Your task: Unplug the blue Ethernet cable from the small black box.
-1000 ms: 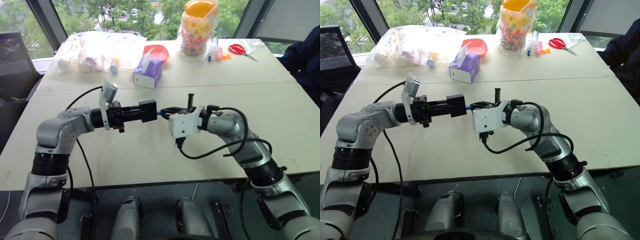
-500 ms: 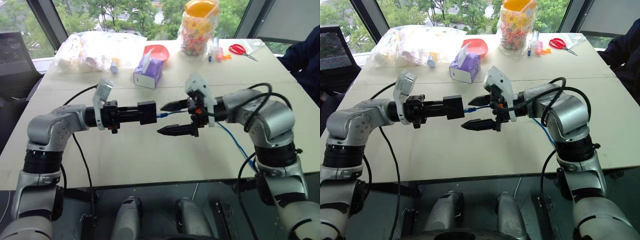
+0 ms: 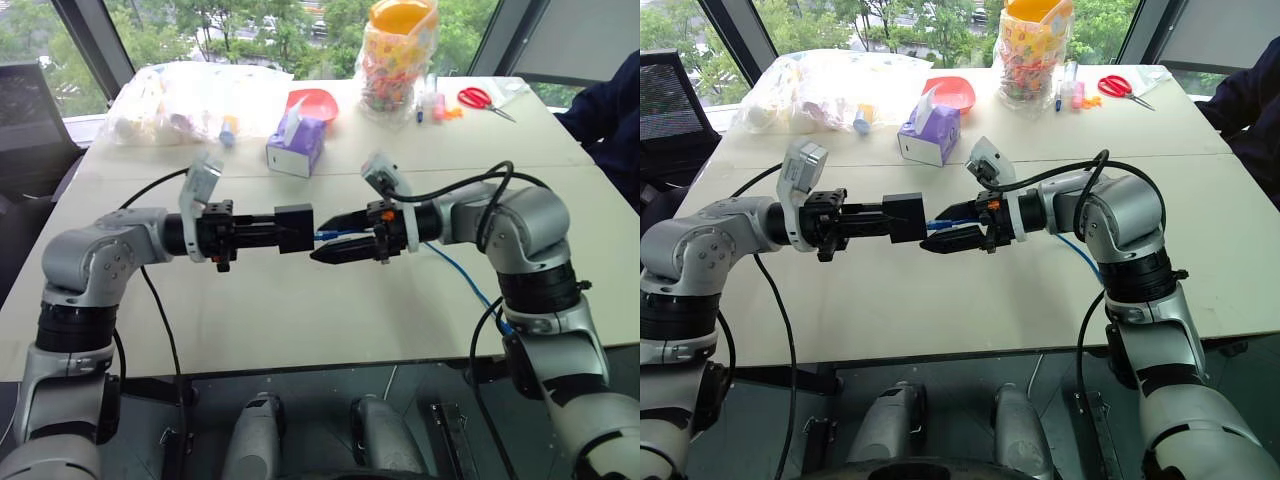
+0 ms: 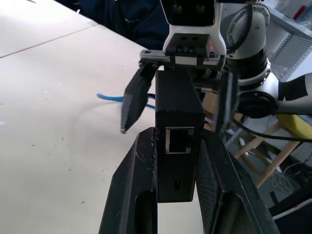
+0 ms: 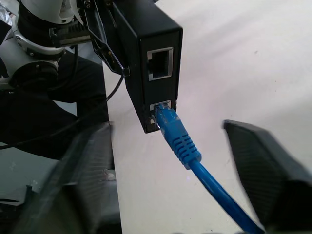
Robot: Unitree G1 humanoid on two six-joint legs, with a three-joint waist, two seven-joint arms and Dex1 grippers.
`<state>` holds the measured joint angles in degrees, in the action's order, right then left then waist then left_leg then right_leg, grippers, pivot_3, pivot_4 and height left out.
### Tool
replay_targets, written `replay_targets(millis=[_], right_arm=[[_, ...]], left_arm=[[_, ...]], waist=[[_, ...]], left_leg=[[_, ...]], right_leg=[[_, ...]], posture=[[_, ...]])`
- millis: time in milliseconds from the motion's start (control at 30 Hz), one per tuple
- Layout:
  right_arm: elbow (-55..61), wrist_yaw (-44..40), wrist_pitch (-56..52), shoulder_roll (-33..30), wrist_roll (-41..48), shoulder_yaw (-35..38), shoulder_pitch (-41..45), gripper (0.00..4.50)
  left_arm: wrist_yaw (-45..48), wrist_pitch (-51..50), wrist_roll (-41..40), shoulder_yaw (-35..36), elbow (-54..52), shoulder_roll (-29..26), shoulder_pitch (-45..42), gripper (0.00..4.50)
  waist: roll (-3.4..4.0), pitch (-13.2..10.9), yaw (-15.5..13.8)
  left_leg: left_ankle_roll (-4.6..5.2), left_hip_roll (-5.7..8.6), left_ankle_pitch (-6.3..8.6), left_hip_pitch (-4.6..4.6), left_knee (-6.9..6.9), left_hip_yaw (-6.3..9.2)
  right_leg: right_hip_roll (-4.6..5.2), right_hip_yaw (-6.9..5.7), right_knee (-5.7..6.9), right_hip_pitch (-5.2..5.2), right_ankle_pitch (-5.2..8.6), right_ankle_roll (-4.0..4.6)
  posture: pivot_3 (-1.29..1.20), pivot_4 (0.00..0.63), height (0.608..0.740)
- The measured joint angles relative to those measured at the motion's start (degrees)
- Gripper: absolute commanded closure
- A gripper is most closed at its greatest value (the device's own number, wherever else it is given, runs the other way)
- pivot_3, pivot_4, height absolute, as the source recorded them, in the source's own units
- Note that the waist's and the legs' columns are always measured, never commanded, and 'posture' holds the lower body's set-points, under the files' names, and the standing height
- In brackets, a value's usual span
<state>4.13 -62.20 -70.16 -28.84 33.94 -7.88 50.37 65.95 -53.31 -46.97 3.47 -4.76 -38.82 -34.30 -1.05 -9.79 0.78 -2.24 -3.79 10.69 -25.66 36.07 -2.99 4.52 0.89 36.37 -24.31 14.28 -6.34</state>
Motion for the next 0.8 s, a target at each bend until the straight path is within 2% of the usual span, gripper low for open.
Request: replay_targets(millis=[33, 700, 800], right_arm=[[-0.09, 0.0, -0.18, -0.21, 0.15, -0.03, 0.13, 2.89], [-1.79, -0.07, -0.19, -1.44, 1.32, -2.0, 1.89, 2.89], [-2.04, -0.18, 0.23, -1.45, 1.31, -2.35, 1.92, 3.81]], left_arm=[[0.15, 0.15, 0.02, 0.0, -0.03, -0.1, 0.13, 4.04], [-0.89, 0.29, 0.13, -0.11, -1.7, -0.52, 0.32, 4.04], [-1.16, 0.29, 0.16, -0.14, -1.94, -0.53, 0.3, 4.04]], waist=[[0.0, 0.0, 0.0], [0.0, 0.0, -0.02], [0.0, 0.0, -0.01]], left_leg=[[0.0, 0.0, 0.0, 0.0, 0.0, 0.0], [0.0, 0.0, 0.0, -0.04, -0.01, 0.0], [0.0, 0.0, 0.0, -0.04, 0.0, 0.0]], right_leg=[[0.0, 0.0, 0.0, 0.0, 0.0, 0.0], [0.0, 0.0, -0.02, -0.03, 0.0, 0.0], [0.0, 0.0, -0.02, -0.03, 0.0, 0.0]], posture=[[0.0, 0.15, 0.735], [0.0, 0.15, 0.735], [0.0, 0.15, 0.735]])
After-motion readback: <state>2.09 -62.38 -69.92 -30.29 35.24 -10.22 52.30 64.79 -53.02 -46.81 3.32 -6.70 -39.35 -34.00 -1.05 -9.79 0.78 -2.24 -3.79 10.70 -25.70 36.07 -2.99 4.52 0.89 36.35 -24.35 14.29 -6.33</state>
